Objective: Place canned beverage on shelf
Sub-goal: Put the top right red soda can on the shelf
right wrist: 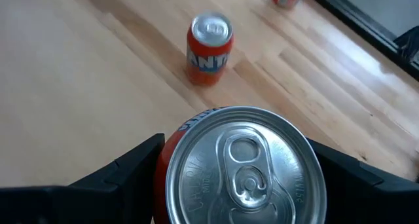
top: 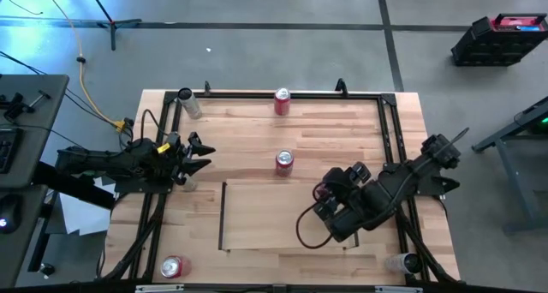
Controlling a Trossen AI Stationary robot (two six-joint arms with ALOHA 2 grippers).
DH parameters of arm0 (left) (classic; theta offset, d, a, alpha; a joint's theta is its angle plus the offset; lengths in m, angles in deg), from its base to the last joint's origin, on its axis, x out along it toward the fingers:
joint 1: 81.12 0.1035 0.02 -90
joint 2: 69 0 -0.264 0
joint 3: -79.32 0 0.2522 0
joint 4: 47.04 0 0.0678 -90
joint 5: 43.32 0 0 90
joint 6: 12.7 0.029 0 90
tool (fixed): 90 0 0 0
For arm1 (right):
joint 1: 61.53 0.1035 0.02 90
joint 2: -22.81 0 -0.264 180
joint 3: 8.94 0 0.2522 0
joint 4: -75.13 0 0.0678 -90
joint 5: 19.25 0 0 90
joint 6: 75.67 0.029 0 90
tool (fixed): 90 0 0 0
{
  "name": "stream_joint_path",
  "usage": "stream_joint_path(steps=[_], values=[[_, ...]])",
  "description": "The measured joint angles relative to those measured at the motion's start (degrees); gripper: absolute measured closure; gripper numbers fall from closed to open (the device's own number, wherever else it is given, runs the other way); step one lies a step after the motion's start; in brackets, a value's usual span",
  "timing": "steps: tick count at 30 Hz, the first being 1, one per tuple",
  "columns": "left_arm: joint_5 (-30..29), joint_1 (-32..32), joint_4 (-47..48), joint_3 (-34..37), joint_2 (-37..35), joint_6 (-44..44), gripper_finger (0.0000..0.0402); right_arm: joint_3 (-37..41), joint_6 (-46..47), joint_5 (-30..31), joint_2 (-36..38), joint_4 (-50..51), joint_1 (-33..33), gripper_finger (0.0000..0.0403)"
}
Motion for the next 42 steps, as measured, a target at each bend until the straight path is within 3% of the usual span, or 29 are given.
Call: stream_joint_path(steps=[10, 31, 42], values=[[0.0, 0.0, 0.1, 0.0, 0.0, -0.1, 0.0193, 0.0, 2.7, 0.7, -1.4, 0.1, -0.5, 0.0105], [1.6, 0.0, -0.3, 0.0, 0.0, -0.1, 0.0193, 0.0, -1.9, -0.5, -2.4, -0.3, -0.6, 0.0102], [1.6, 0.0, -0.4, 0.0, 0.0, 0.0, 0.0193, 0.0, -2.1, -0.5, -1.1, -0.3, -0.6, 0.0053]])
